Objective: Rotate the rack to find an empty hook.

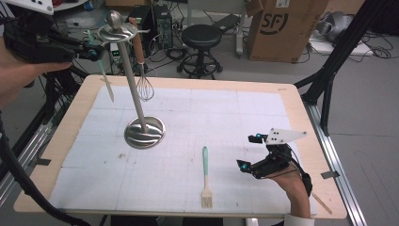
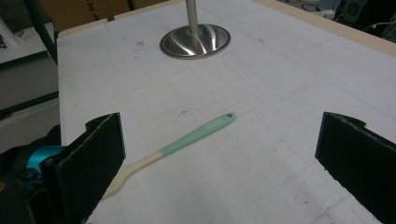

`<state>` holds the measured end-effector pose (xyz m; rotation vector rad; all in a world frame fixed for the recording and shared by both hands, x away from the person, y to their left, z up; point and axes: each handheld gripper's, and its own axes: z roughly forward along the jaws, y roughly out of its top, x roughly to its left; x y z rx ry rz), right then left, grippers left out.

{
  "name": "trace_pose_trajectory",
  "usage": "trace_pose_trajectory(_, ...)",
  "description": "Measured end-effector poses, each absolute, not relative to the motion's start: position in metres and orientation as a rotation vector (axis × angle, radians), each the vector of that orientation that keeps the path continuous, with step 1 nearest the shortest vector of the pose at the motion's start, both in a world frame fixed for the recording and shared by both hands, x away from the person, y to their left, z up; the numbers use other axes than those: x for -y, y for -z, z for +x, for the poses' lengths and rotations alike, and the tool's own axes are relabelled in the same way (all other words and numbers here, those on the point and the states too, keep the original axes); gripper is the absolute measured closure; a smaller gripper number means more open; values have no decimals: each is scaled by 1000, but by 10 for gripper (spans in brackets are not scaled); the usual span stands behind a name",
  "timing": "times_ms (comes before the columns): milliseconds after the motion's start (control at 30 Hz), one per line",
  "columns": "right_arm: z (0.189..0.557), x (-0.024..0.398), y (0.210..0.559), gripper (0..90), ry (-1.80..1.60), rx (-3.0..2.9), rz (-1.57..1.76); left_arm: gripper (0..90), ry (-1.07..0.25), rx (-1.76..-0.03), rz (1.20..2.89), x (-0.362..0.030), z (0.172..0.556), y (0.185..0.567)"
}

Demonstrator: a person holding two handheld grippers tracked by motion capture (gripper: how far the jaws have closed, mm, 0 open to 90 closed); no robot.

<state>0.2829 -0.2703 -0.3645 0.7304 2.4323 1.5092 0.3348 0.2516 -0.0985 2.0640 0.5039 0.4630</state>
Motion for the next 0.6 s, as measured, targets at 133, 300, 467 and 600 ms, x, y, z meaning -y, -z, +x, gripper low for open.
trace_pose_trajectory(133,283,270,365,0,-1509,-2434,724,900,-470,-510,2064,-255,338,99)
trace_pose_trajectory(300,283,269,365,0,-1509,-2437,722,900,-470,-517,2064,-262,343,100)
trace_pose_trajectory(467,283,269,365,0,-1505,-2434,729,900,-470,-531,2057,-270,349,100)
trace_pose_trajectory(600,283,270,365,0,-1503,-2433,736,900,-471,-540,2055,-275,355,101)
